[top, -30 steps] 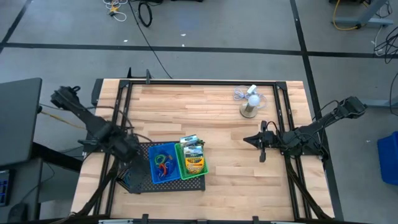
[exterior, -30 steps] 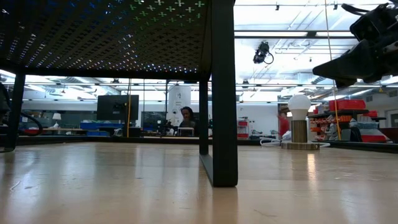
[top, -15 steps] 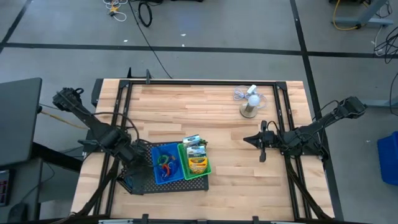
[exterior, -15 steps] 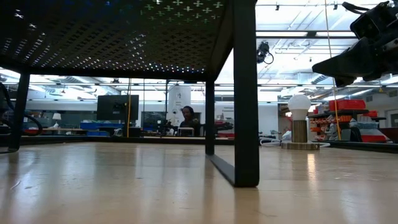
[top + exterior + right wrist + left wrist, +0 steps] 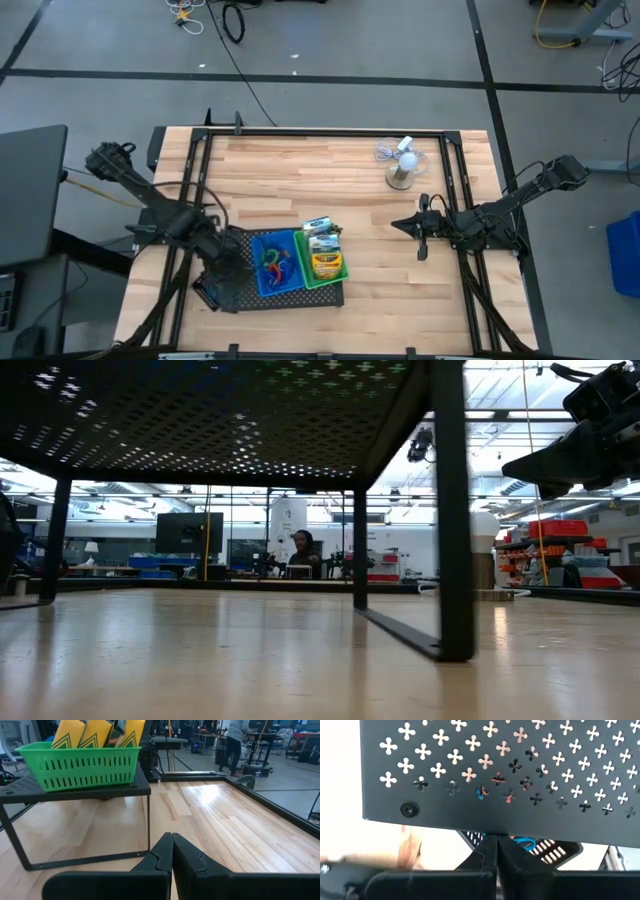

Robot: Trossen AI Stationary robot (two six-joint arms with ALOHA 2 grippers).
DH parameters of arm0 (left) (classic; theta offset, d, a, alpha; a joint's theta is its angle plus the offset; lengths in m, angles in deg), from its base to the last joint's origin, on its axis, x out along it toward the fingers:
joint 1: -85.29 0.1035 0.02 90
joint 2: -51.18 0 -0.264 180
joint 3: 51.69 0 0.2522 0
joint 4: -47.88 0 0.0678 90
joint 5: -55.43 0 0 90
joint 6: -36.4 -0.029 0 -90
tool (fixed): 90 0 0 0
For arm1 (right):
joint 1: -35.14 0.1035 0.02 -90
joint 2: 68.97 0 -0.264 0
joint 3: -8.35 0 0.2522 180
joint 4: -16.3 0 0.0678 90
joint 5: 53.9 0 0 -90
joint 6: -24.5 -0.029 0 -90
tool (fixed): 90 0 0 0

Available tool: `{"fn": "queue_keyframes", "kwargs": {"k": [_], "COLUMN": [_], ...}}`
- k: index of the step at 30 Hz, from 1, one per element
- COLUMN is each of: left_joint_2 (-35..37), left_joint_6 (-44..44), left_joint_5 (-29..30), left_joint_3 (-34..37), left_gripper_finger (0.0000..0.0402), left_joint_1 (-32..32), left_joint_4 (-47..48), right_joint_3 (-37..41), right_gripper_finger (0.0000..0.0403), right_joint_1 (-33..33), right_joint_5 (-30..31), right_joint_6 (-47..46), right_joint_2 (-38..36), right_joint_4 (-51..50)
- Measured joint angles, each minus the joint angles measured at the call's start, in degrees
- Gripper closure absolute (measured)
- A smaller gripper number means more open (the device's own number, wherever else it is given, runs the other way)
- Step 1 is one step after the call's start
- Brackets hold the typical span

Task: Pick & Place Office Desk Supplies
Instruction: Put the black bin with the rubber bands on the shelf

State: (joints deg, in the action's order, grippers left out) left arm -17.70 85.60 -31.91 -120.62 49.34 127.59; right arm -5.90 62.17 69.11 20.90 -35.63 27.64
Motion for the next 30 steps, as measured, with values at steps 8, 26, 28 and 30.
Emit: {"fn": "queue_keyframes", "kwargs": {"k": [8,26,28,30], "left_joint_2": [-0.68,-7.31,-7.96,-8.69], "left_joint_6": [-5.70,-25.49,-27.10,-28.72], "left_joint_5": [0.53,-2.74,-3.25,-4.20], "left_joint_3": [0.00,-0.02,-0.02,-0.02], "left_gripper_finger": [0.0401,0.0401,0.0401,0.0401], "left_joint_1": [4.05,17.09,18.27,19.51], "left_joint_4": [-4.01,-17.20,-19.90,-22.39], "right_joint_3": [0.00,0.00,0.00,0.00], "right_gripper_finger": [0.0396,0.0396,0.0396,0.0396], "right_joint_1": [0.02,0.02,0.02,0.02], "right_joint_5": [0.00,-1.78,-1.99,-1.99], "right_joint_6": [0.00,0.05,0.09,0.15], "right_joint_2": [0.00,0.00,0.00,0.02], "right_joint_4": [0.00,-0.12,-0.15,-0.49]}}
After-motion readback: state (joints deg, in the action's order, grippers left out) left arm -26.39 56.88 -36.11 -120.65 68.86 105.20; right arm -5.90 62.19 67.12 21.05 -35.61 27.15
